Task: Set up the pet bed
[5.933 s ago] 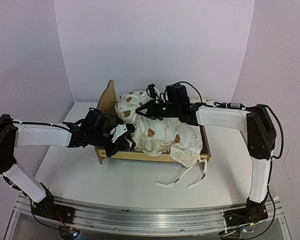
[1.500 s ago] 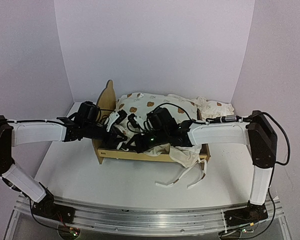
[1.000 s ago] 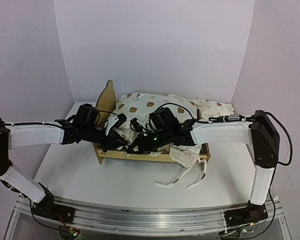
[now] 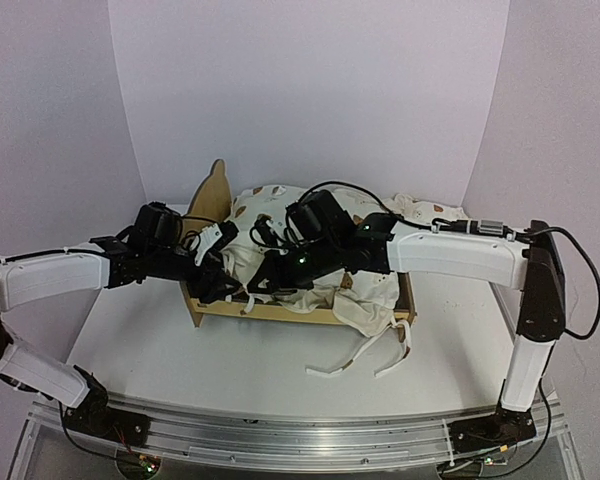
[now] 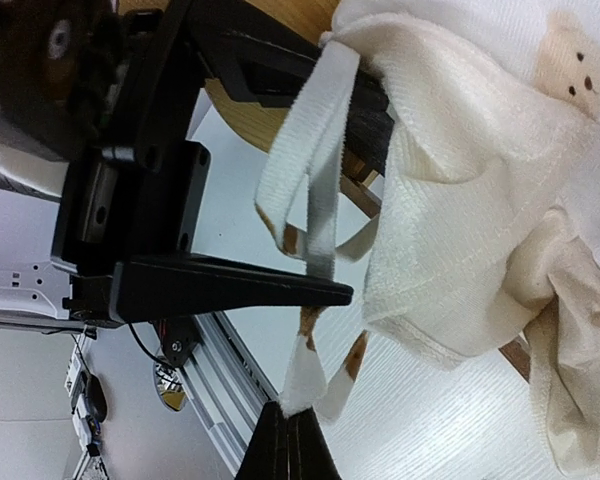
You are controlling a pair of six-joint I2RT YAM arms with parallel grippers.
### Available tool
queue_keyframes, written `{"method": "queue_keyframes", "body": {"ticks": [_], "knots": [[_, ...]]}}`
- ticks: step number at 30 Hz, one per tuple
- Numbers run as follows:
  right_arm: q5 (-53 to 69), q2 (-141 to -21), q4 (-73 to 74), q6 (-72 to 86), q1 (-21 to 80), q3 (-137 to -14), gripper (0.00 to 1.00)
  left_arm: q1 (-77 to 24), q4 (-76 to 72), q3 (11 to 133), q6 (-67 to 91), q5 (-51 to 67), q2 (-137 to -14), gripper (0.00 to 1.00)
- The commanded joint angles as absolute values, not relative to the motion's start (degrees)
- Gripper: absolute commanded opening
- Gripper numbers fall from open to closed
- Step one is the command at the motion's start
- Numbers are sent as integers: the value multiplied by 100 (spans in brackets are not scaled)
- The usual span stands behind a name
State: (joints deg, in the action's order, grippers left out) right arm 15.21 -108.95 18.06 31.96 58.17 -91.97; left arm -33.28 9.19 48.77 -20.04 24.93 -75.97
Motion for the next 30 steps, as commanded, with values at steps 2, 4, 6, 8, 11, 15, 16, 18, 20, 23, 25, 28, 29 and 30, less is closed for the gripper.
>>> {"method": "queue_keyframes", "body": {"ticks": [2, 4, 6, 8, 11, 15, 16, 18, 20, 23, 25, 28, 29, 30], "knots": [[1540, -11015, 2232, 3383, 5796, -9481, 0, -3286, 820, 4916, -2301, 2071, -7525, 70], [1733, -11224, 2235, 3422, 5792, -9745, 0, -3285, 1030, 5155, -2319, 1882, -7679, 67], [1956, -11319, 2240, 3417, 5797, -9803, 0, -3289, 1326, 5253, -2573, 2091, -7663, 69], [2029, -11305, 2240, 3369, 5797, -9545, 0, -3291, 1471, 5132, -2790, 2353, -7507, 72], [2021, -11345, 2222, 3281, 5803, -9094, 0, -3295, 1446, 4886, -2949, 2392, -7343, 73], [2386, -11496, 2275, 3007, 5795, -9122, 11, -3287, 1539, 4919, -2863, 2180, -7422, 74], [2382, -11444, 2294, 2867, 5800, -9142, 16, -3289, 1611, 4955, -2845, 2156, -7446, 74], [2237, -11268, 2324, 2492, 5797, -9193, 29, -3291, 1736, 4964, -2851, 2162, -7446, 74], [2062, -11127, 2343, 2165, 5786, -9314, 39, -3288, 1749, 4910, -2892, 2211, -7389, 74], [1701, -11117, 2328, 1844, 5757, -9650, 50, -3293, 1698, 4838, -2892, 2307, -7313, 75], [1485, -11237, 2311, 1672, 5750, -9917, 52, -3296, 1694, 4831, -2876, 2342, -7296, 75], [1356, -11543, 2255, 1575, 5714, -10295, 52, -3295, 1703, 4830, -2870, 2320, -7282, 75], [1372, -11640, 2205, 1570, 5697, -10413, 52, -3292, 1710, 4823, -2865, 2305, -7276, 75], [1412, -11716, 2101, 1573, 5683, -10495, 52, -3290, 1723, 4818, -2858, 2303, -7269, 75]]}}
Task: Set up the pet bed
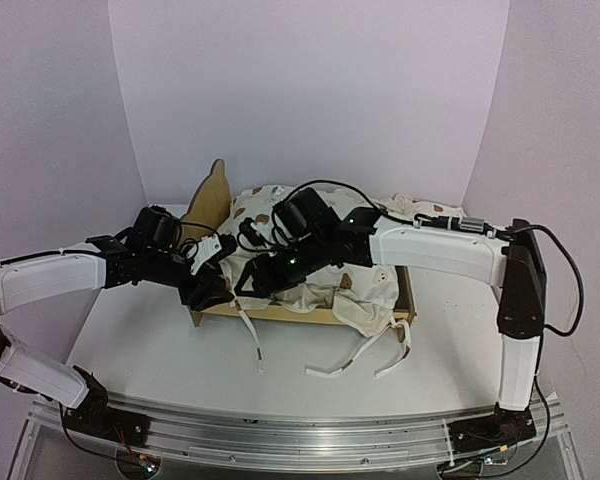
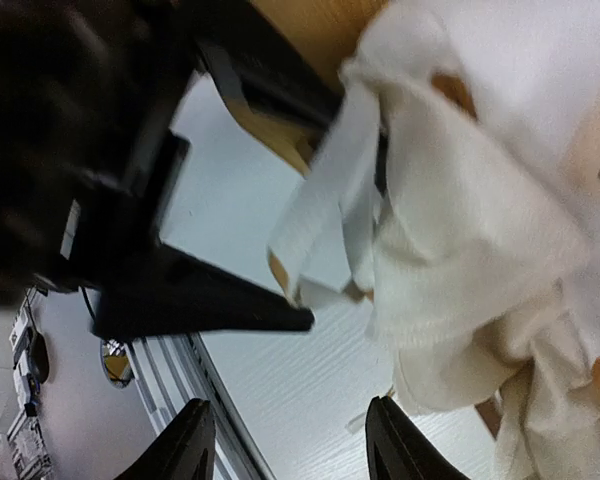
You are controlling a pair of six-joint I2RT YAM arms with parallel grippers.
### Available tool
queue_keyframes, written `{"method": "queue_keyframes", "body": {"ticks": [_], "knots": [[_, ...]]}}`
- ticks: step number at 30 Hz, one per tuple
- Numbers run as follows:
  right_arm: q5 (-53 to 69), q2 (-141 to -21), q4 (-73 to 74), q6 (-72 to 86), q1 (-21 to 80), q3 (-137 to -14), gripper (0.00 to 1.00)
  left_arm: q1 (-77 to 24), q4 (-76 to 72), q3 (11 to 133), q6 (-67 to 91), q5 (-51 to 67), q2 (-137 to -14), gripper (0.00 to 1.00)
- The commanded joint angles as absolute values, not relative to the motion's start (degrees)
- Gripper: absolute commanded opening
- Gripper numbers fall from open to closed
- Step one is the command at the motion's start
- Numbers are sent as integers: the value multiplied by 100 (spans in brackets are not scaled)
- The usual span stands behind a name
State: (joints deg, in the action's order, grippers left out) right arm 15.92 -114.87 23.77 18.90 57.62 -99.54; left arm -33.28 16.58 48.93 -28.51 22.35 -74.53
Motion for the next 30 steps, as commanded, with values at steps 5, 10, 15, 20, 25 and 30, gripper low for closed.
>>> {"method": "queue_keyframes", "body": {"ticks": [5, 10, 15, 20, 25, 30], "knots": [[1973, -12094, 1398, 1830, 5624, -10659, 49, -3290, 1695, 4762, -2780, 2283, -7217, 74], [1933, -12419, 1267, 2035, 5607, -10888, 42, -3296, 1628, 4787, -2653, 2267, -7282, 74], [2051, -12520, 1079, 2217, 5588, -10894, 36, -3296, 1569, 4795, -2628, 2274, -7303, 74], [2157, -12660, 925, 2476, 5519, -10939, 5, -3291, 1556, 4856, -2607, 2217, -7341, 74], [1434, -12587, 335, 2853, 5309, -10705, 0, -3290, 1595, 4809, -2781, 2315, -7047, 77], [932, -12698, -237, 3053, 5256, -10648, 0, -3291, 1462, 4604, -2934, 2415, -6614, 81]]}}
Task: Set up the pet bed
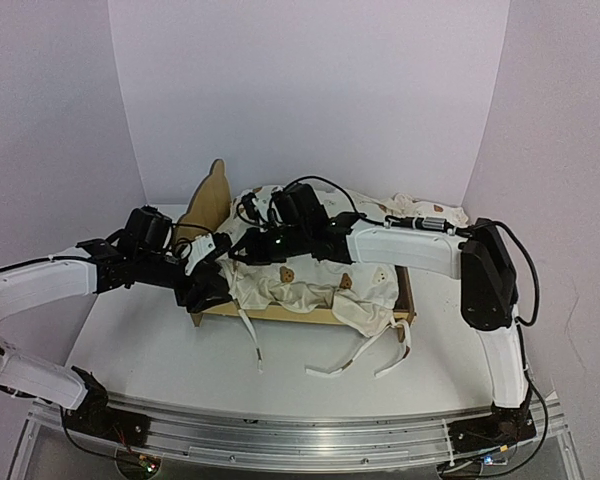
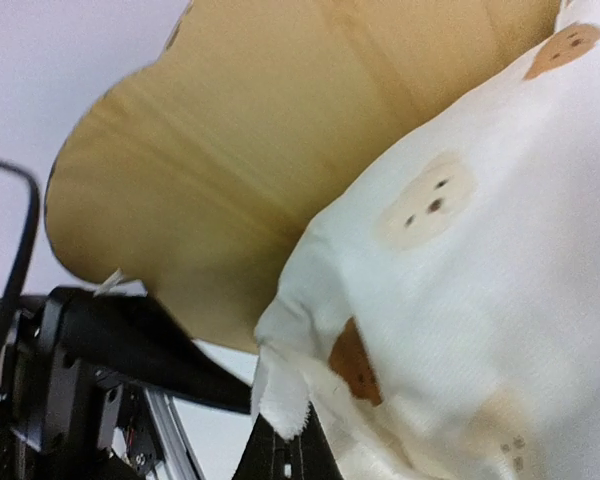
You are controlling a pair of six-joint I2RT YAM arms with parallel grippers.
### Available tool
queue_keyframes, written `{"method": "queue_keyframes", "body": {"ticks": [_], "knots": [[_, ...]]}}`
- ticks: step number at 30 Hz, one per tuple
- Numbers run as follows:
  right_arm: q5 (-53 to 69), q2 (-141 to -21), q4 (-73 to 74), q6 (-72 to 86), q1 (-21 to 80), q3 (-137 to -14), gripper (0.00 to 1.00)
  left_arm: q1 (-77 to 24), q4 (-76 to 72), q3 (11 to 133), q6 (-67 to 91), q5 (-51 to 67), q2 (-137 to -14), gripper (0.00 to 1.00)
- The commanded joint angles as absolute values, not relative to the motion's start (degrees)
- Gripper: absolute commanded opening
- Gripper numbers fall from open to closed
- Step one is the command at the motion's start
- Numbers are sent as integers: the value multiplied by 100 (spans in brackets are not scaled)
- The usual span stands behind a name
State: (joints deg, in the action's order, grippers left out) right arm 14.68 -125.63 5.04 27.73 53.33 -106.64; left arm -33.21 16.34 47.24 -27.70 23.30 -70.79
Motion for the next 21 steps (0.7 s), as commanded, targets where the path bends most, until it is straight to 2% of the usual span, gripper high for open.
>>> {"method": "queue_keyframes", "body": {"ticks": [1, 6, 12, 18, 21], "knots": [[922, -12741, -302, 3118, 5255, -10656, 0, -3288, 1460, 4585, -2941, 2401, -6545, 81], [917, -12962, -705, 3400, 5262, -10643, 0, -3287, 1613, 4576, -2953, 2308, -6439, 71], [943, -13056, -878, 3361, 5328, -10541, 0, -3328, 1858, 4052, -2824, 2311, -6052, 44], [700, -12815, -882, 2911, 5520, -9958, 0, -3507, 1035, 3055, -3399, 1833, -5527, 40], [479, -12746, -761, 2744, 5522, -9710, 7, -3507, 687, 2798, -3693, 1831, -5532, 43]]}}
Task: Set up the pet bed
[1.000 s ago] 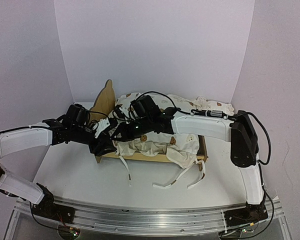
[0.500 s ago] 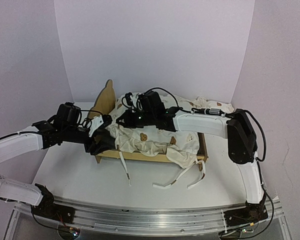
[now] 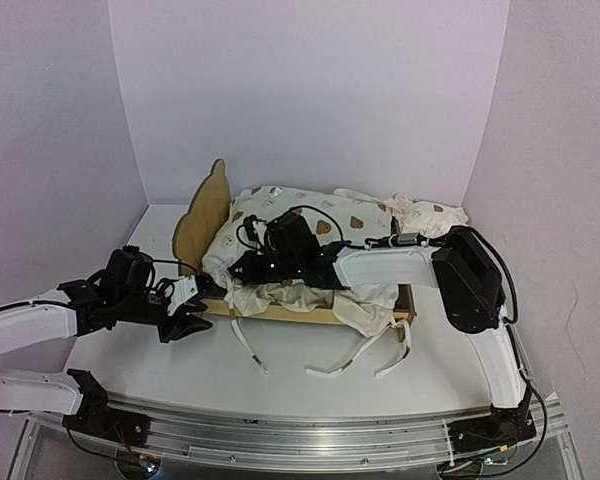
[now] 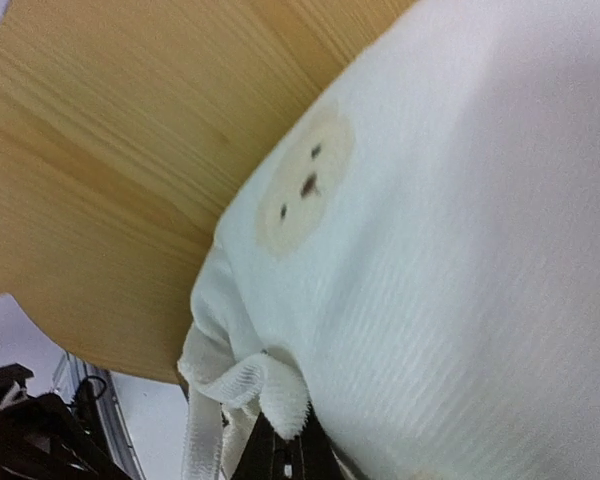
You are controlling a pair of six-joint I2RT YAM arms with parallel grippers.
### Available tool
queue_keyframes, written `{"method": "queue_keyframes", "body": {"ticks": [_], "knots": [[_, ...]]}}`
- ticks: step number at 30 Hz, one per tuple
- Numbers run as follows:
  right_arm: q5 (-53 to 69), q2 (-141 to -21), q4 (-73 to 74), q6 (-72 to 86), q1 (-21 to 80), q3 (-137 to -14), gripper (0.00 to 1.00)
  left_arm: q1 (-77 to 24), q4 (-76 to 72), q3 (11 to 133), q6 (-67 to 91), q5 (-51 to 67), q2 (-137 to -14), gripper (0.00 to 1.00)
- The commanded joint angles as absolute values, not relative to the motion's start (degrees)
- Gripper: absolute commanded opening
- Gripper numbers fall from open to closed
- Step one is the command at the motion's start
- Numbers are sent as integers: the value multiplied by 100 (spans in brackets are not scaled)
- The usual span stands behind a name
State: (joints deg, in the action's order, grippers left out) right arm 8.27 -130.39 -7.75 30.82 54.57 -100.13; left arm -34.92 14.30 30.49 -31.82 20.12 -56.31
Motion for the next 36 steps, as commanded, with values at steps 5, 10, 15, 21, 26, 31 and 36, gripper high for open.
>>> {"method": "queue_keyframes", "body": {"ticks": [5, 10, 15, 21, 26, 31, 36], "knots": [[643, -12529, 233, 1979, 5503, -10297, 38, -3508, 422, 2844, -3889, 1726, -5927, 47], [1179, -12055, 1466, 1149, 5462, -10842, 59, -3502, 265, 2877, -3847, 1609, -6124, 46], [1442, -11619, 1934, 273, 5467, -10180, 61, -3490, 317, 2916, -3570, 1487, -6183, 45], [1712, -11764, 2066, -767, 5509, -10090, 61, -3482, 630, 2987, -2639, 1399, -6042, 42], [1804, -12066, 2074, -1813, 5769, -10281, 64, -3465, 836, 2998, -2109, 1234, -5679, 40], [1608, -12566, 2073, -1995, 5851, -10764, 66, -3455, 958, 2880, -2005, 1209, -5371, 40], [1100, -13018, 2074, -2198, 5857, -11010, 66, -3446, 1049, 2910, -1770, 1024, -5333, 39]]}}
